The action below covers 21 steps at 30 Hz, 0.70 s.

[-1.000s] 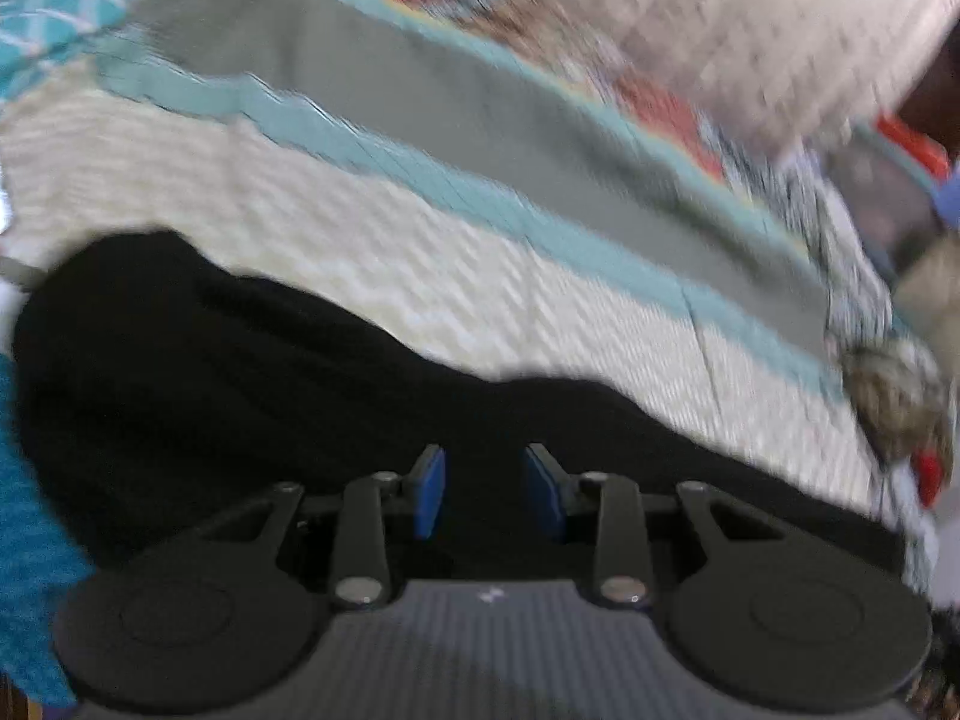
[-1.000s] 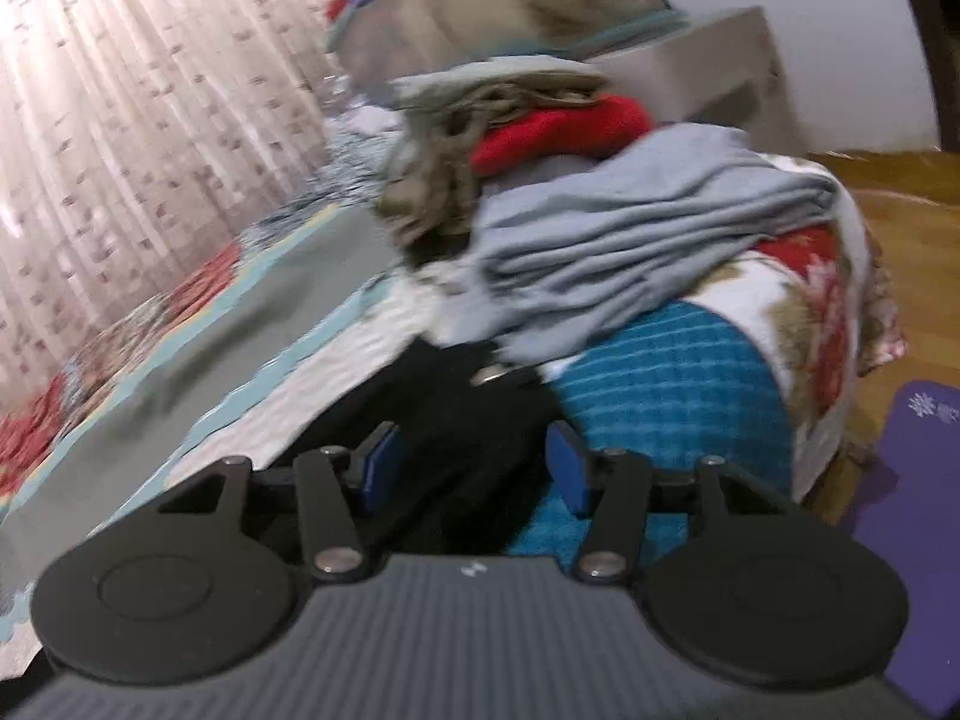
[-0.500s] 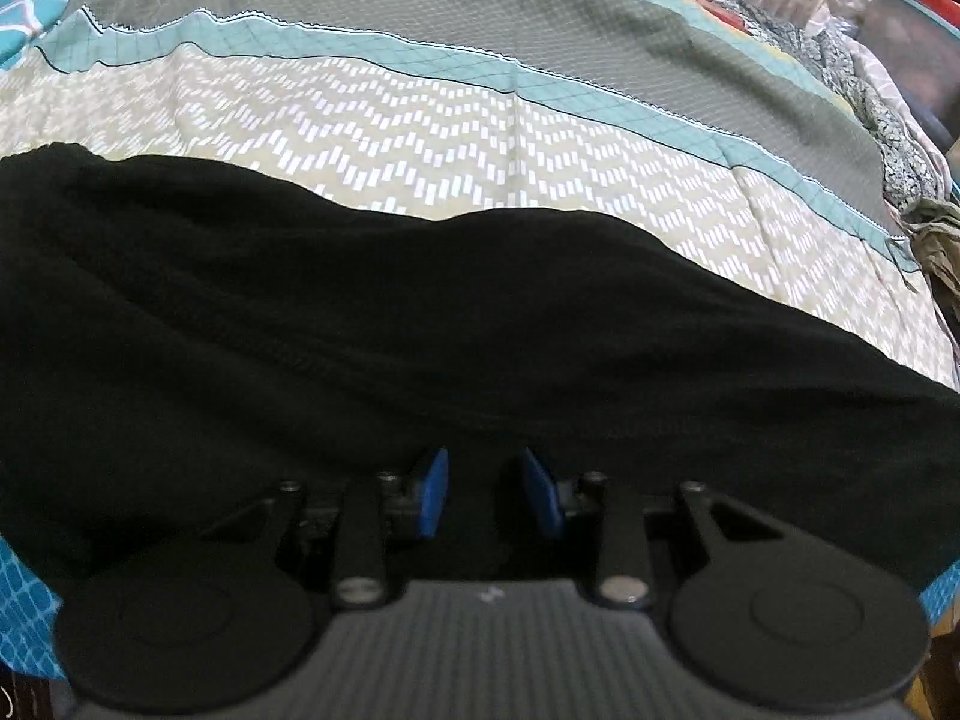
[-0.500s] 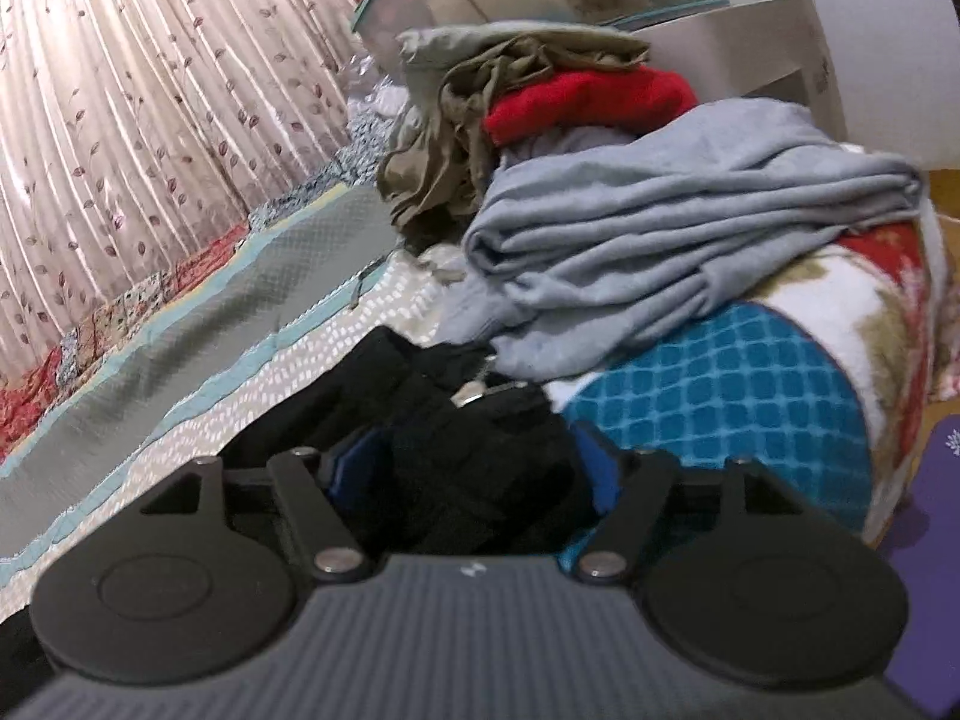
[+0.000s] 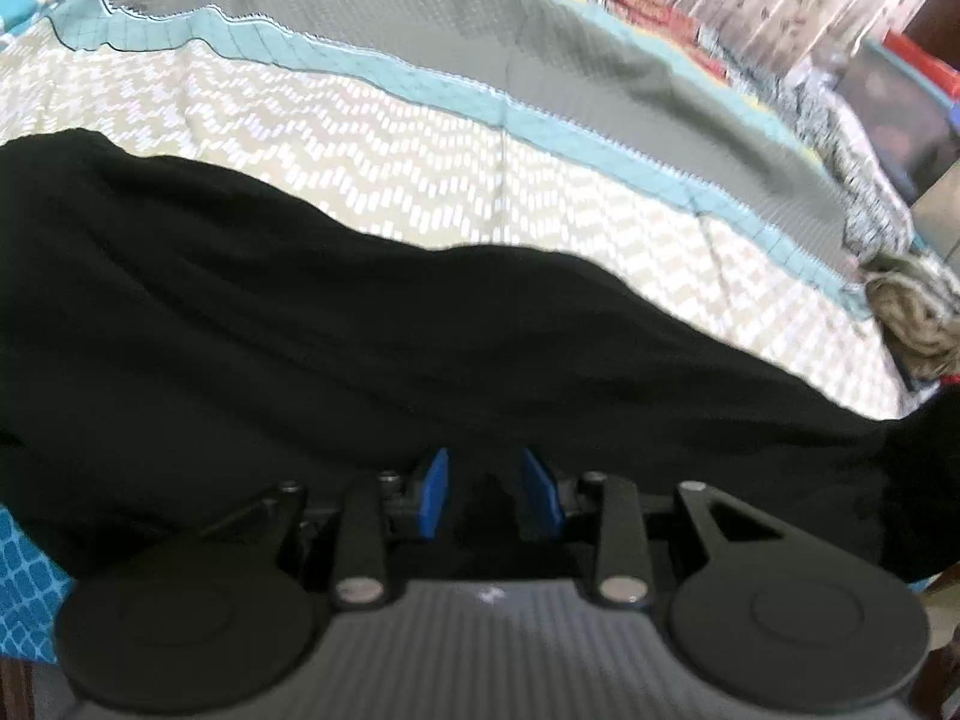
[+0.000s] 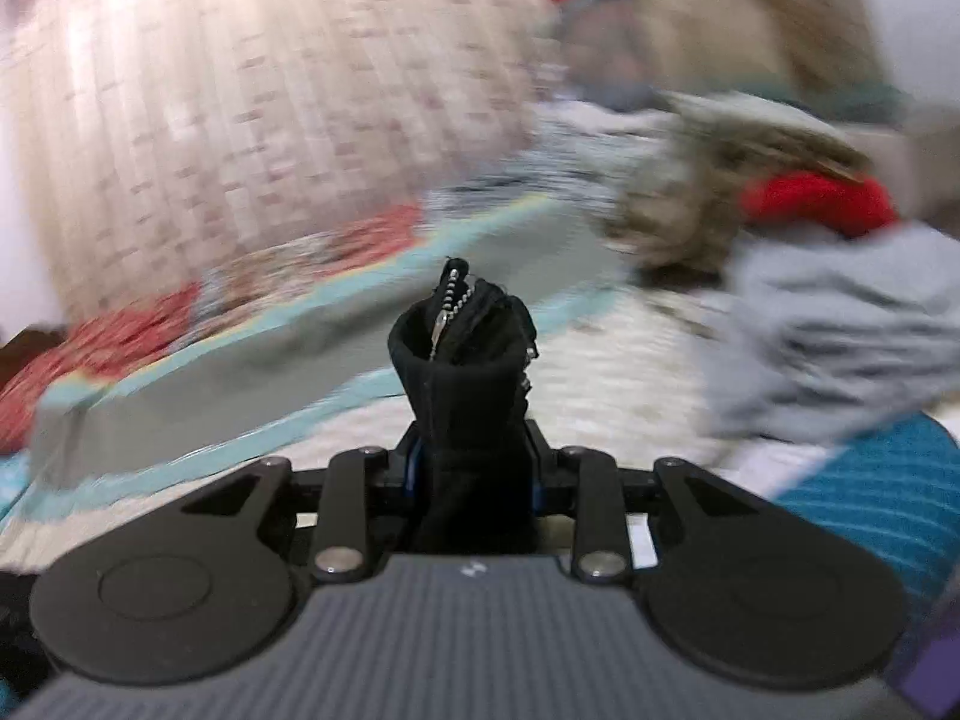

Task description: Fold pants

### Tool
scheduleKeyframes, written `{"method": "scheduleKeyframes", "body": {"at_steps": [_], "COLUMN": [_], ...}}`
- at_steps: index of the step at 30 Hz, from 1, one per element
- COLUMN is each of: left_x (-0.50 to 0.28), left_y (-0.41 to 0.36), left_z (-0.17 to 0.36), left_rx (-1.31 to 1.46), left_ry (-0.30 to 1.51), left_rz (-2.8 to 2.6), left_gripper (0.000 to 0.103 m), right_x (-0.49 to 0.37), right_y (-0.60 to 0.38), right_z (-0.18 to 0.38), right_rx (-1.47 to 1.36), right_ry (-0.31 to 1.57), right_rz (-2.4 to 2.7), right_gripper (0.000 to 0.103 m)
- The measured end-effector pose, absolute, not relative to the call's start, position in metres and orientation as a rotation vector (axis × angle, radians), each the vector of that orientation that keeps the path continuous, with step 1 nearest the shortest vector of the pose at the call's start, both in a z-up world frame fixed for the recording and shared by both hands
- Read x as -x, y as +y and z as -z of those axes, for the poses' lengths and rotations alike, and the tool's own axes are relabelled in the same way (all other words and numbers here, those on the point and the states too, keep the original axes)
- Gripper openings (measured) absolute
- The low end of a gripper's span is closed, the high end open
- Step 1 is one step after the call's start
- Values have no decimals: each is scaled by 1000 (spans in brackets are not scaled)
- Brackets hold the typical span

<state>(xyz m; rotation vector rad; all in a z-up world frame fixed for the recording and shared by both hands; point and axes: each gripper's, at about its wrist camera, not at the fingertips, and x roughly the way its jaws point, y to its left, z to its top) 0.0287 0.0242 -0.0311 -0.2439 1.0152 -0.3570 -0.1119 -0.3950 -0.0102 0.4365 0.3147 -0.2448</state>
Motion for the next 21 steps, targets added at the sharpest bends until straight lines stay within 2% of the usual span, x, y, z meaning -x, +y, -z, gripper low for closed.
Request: {"method": "scheduleKeyframes", "body": {"at_steps": [4, 8, 9, 10, 13, 18, 21], "left_x": [-24, -20, -19, -17, -7, 9, 4], "left_y": [47, 74, 81, 91, 125, 198, 227], "left_z": [23, 19, 19, 18, 12, 3, 11], "left_rx": [313, 353, 365, 380, 426, 523, 592], "left_ry": [977, 943, 937, 930, 891, 781, 785], "left_rz": [367, 353, 345, 338, 314, 171, 74], "left_gripper": [30, 31, 31, 31, 31, 45, 50], "right_x": [86, 43, 29, 18, 27, 47, 41], "right_y": [-334, -270, -253, -241, -216, -227, -232], "right_z": [1, 29, 47, 66, 68, 24, 14], "right_rx": [-392, -296, -249, -215, -41, -76, -150], "right_ry": [373, 557, 646, 736, 712, 585, 540], "right_rz": [53, -73, -77, -87, -83, -184, -196], "right_gripper": [34, 39, 48, 61, 77, 76, 76]}}
